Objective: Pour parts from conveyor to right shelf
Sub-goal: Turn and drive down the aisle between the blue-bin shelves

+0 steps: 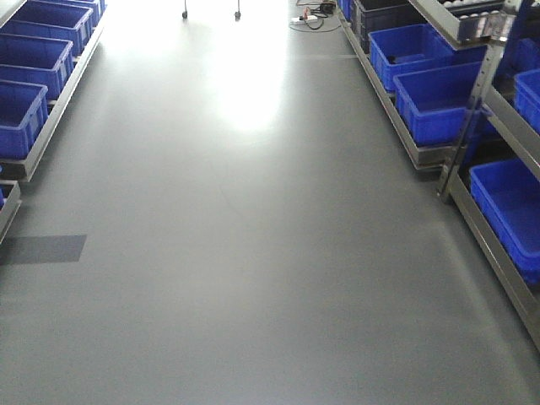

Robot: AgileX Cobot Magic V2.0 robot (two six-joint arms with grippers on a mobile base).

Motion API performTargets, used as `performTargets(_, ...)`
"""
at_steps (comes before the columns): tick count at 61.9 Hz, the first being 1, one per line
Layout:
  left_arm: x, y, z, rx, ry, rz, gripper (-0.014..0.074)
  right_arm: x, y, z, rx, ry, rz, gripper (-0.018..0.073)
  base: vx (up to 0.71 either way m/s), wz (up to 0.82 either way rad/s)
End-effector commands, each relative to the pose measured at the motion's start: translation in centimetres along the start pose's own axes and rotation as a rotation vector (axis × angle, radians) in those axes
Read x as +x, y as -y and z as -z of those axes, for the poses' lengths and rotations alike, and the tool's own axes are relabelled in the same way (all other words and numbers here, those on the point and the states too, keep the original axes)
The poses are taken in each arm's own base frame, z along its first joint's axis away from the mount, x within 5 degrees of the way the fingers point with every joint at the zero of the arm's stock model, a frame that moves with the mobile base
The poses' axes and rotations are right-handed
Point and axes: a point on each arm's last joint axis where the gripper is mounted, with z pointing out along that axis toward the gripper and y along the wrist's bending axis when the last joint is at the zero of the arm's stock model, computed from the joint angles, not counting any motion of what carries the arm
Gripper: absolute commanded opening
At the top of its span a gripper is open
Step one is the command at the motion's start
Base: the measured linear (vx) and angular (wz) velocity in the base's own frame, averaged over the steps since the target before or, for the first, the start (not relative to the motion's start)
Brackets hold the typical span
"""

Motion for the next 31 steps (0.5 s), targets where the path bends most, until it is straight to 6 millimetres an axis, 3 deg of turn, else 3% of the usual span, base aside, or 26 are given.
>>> performTargets(1,0.29,0.01,0.00,0.005,0.056,0.012,-0.0006,-1.61,0.03,0.15,0.005,0.094,0.011,-0.0005,0.61,0.06)
performTargets(31,0.29,0.01,0.00,0.005,0.056,0.012,-0.0006,-1.61,0.03,0.15,0.005,0.094,0.011,-0.0005,0.59,0.14)
